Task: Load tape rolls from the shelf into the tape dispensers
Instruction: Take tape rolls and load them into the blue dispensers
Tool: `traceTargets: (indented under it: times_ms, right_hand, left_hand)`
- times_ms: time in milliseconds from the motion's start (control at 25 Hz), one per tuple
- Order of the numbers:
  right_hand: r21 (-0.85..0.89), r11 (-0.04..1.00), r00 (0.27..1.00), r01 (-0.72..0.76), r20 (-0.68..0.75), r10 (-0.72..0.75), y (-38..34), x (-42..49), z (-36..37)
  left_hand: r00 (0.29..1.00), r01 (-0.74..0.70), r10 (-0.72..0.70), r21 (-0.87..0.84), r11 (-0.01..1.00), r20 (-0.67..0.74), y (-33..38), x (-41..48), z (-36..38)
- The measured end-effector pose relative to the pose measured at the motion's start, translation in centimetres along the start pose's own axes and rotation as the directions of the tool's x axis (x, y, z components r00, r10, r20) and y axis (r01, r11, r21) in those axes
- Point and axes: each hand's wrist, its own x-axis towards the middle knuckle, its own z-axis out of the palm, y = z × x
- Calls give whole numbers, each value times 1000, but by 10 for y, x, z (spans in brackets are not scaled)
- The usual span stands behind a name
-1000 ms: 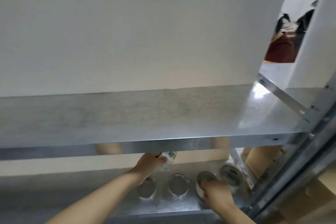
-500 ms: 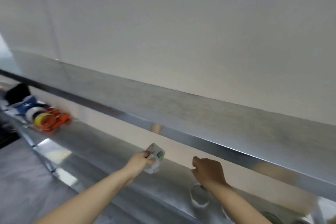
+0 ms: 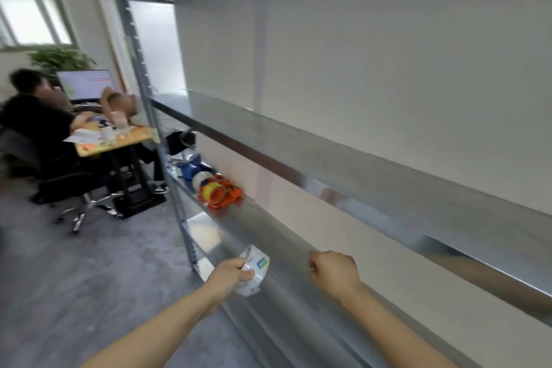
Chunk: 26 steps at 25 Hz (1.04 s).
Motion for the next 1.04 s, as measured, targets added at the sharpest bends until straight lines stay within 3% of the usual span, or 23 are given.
traceTargets:
  times_ms: [280, 560, 760, 1040]
  right_hand:
    - [48, 990, 990, 136, -29, -135, -122, 113, 13]
    - [58, 973, 975, 224, -13, -224, -200, 223, 31]
    - [334, 881, 942, 335, -100, -320, -252, 330, 53]
    - [504, 762, 880, 408, 4, -474, -305, 458, 68]
  left_hand:
    - [993, 35, -40, -52, 998, -109, -26, 23, -137]
    - [989, 64, -73, -68, 996, -128, -30, 91, -212]
    - [987, 58, -56, 15, 998, -150, -21, 179, -269]
    - [982, 88, -51, 206, 975, -181, 10, 288, -354]
